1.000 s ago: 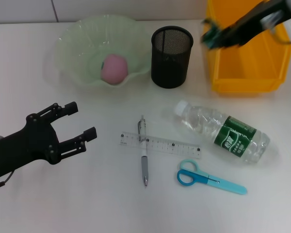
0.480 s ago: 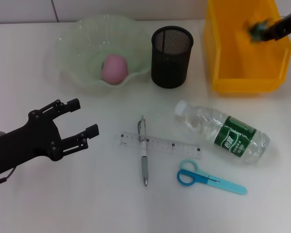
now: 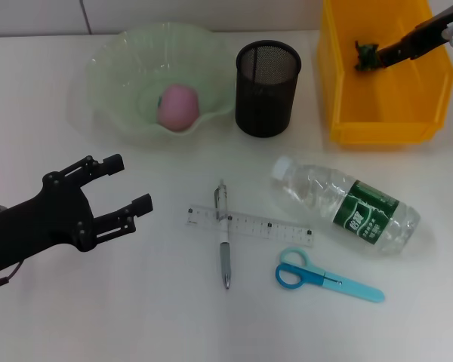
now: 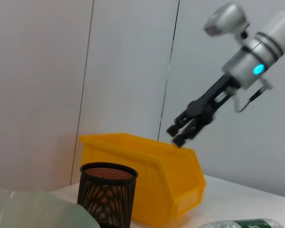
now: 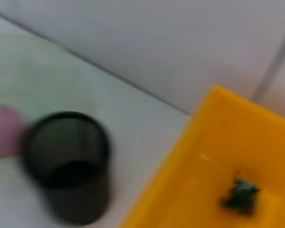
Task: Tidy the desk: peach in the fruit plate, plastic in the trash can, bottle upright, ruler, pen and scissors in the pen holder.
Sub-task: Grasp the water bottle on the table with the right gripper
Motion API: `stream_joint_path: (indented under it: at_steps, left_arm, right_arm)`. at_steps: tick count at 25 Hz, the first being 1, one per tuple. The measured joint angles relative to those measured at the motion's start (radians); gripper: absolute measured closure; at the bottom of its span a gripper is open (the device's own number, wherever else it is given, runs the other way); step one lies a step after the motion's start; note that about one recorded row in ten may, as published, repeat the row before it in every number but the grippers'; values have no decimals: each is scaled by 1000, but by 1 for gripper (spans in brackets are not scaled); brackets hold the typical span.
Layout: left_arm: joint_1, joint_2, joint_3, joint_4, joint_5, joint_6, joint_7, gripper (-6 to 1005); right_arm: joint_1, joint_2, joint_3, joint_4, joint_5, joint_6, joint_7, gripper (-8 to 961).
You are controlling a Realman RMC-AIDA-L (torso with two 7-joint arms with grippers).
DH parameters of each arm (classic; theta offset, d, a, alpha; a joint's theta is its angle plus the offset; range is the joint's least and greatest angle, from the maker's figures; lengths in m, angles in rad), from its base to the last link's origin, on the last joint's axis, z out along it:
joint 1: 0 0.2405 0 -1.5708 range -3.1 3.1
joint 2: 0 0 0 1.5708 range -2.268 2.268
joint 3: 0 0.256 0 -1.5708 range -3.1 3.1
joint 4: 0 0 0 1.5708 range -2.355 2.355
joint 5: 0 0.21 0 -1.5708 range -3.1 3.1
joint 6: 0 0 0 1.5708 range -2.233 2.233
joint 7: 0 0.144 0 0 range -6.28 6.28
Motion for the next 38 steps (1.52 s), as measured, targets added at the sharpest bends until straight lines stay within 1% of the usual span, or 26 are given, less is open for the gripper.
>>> stream_joint_path:
  at_steps: [3,4,5,7,8,9,10,13,14,15,16,17,18,19,23,24,32,38]
  left_arm:
    - [0,0,0,2,0,6,-3,172]
    - [-1,0,0,3,0,7,-3,173]
    - [-1,0,0,3,0,7,-3,174]
    - [-3,1,0,3,0,10,-3,176]
    - [-3,1,0,3,0,10,-3,177]
    - [-3,1,0,3,0,10,-3,178]
    - [-3,1,0,3,0,10,-3,179]
    - [0,1,0,3,0,7,-3,181]
    - [2,1,0,2,0,6,-3,182]
    - [2,1,0,2,0,6,-3,183]
    - [2,1,0,0,0,6,-3,184]
    - [2,1,0,-2,0,5,-3,185]
    - [2,1,0,-2,0,5,-3,186]
    - [2,2,0,-2,0,4,-3,187]
    - [2,2,0,-2,0,3,-3,191]
    - [3,2,0,-4,0,3,-3,192]
    - [1,2,0,-5,0,2,0,199]
    - [0,1,0,-5,0,1,3,205]
  right_arm:
    - [1,-4,-3,-119,56,-198,-9,199]
    - [4,-3,-23,-193,63,-332,-18,180]
    - [4,-3,-23,-193,63,-332,-18,162]
    - [-1,-1,-69,-242,64,-420,-21,125]
    - [-7,0,-100,-259,66,-460,-22,107]
    - [-24,1,-160,-258,67,-473,-32,107]
    - [-24,1,-160,-258,67,-473,-32,108]
    - [-63,4,-247,-225,67,-428,-56,109]
    - [-79,5,-294,-191,67,-392,-56,109]
    - [-82,5,-310,-175,68,-382,-56,110]
    - [-82,5,-310,-175,68,-382,-56,110]
    - [-83,6,-331,-132,68,-362,-56,110]
    - [-83,6,-331,-132,68,-362,-56,111]
    - [-80,6,-341,-90,68,-343,-55,111]
    - [-77,7,-355,-38,68,-314,-49,111]
    - [-75,8,-378,-12,68,-291,-39,111]
    - [-65,9,-464,77,68,-213,4,111]
    - [-61,9,-481,134,79,-168,19,118]
